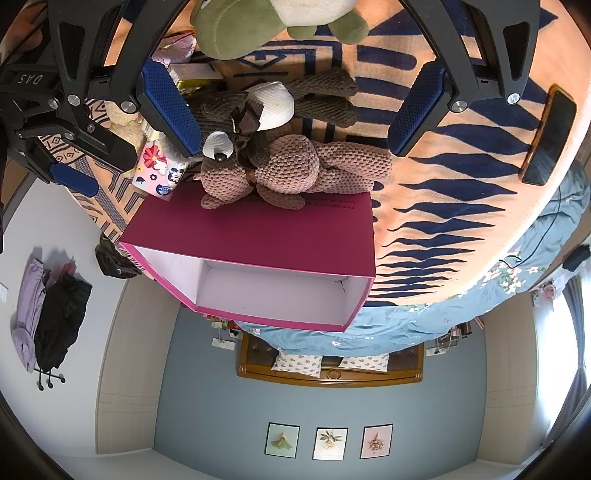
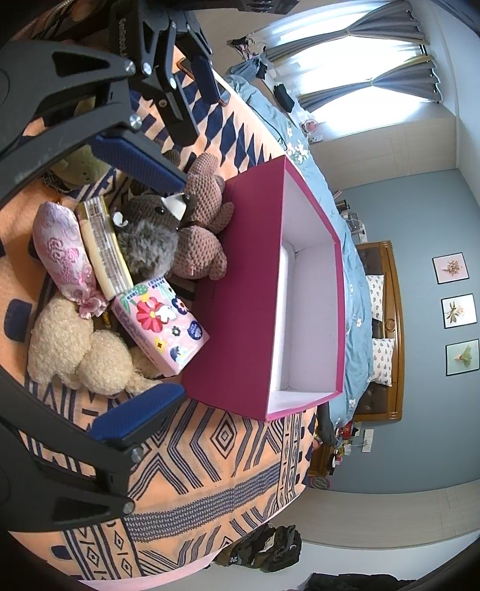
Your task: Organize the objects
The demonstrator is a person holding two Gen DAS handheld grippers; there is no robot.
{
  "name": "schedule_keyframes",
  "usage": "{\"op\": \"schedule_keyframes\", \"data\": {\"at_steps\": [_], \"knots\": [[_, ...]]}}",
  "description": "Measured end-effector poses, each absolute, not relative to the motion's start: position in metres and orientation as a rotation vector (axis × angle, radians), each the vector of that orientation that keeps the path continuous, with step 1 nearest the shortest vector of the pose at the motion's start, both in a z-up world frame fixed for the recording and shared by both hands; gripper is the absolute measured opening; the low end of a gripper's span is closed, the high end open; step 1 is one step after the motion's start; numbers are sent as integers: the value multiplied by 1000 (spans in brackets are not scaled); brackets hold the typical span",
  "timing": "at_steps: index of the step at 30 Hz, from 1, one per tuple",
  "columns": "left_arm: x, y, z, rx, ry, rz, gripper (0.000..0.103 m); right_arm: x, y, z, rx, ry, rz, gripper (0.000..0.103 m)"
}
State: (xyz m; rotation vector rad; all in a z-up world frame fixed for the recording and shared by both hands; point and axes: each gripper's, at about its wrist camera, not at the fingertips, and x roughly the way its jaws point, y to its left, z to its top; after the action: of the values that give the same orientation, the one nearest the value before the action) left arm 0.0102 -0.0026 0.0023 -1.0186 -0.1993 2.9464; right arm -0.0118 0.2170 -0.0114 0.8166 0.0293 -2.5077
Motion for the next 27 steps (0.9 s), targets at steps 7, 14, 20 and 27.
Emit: {"op": "schedule_keyframes", "data": {"at_steps": [7, 14, 20, 27], "knots": [[10, -2, 2, -1017, -202, 2944, 103, -12, 216, -11, 813, 29, -2503, 103], [11, -3, 2, -1012, -195, 2944, 103, -11, 215, -11, 813, 31, -2496, 103], [21, -14, 1, -1006, -191, 2903, 103, -4, 211, -11, 807, 55, -2443, 103], [49, -31, 1, -966, -164, 2850, 103, 14, 202, -16, 802, 72, -2261, 103]]}}
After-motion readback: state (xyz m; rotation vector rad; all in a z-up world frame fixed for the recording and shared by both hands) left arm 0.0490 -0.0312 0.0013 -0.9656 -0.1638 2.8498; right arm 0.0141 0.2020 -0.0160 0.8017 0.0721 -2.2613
